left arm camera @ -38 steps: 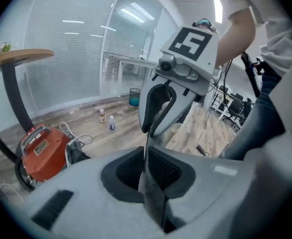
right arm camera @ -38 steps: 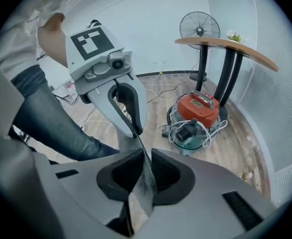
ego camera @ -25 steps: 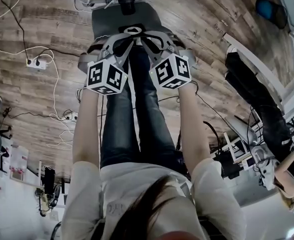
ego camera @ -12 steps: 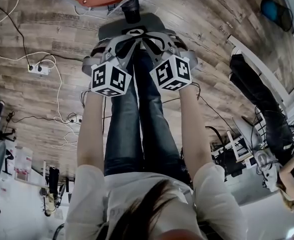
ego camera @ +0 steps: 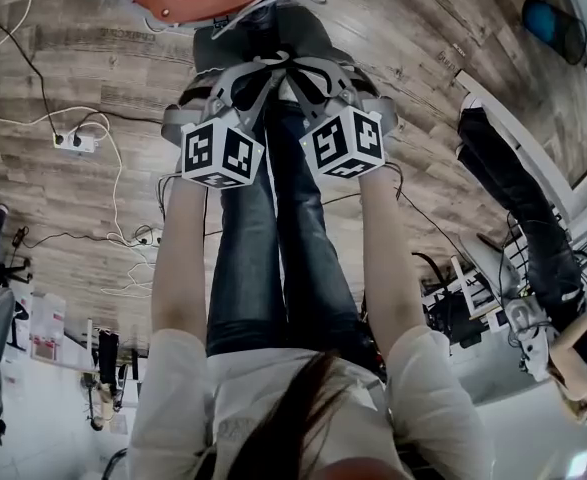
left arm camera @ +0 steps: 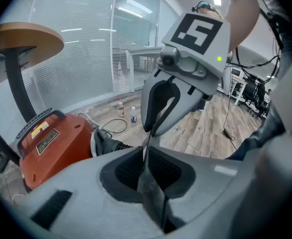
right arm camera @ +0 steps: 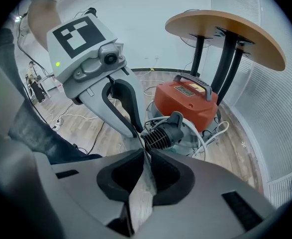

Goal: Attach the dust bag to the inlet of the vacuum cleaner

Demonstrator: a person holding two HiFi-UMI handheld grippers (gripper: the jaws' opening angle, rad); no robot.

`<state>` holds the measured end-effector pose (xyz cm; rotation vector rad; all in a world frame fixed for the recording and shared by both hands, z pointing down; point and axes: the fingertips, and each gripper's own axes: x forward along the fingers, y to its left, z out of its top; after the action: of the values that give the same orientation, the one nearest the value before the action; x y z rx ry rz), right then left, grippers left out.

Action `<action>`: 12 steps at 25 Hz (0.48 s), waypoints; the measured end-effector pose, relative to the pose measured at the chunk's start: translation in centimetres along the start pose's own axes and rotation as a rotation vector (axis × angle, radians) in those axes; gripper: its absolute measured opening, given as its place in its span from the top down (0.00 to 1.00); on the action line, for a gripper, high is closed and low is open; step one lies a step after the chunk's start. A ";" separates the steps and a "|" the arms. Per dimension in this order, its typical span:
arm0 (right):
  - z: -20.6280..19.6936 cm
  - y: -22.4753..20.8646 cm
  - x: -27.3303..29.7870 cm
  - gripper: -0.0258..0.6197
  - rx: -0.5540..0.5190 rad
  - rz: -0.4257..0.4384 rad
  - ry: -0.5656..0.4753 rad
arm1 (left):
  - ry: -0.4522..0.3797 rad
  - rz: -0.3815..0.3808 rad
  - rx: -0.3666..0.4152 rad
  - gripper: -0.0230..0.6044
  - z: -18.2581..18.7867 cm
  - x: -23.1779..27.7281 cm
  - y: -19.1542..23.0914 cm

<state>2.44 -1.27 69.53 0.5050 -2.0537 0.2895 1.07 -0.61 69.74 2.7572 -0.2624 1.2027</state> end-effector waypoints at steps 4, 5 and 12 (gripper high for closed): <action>-0.1 -0.2 0.8 0.88 0.000 0.010 0.005 | 0.010 -0.002 0.001 0.90 -0.5 0.5 0.4; -0.1 -0.3 1.0 0.88 -0.002 0.013 0.004 | 0.013 0.000 0.000 0.90 -0.7 0.5 0.6; 0.1 -1.2 1.7 0.88 -0.006 0.017 -0.002 | 0.012 0.016 -0.005 0.90 -0.8 0.9 1.6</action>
<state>2.13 -2.78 70.97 0.4843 -2.0612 0.2927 0.78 -2.11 71.02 2.7482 -0.2866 1.2196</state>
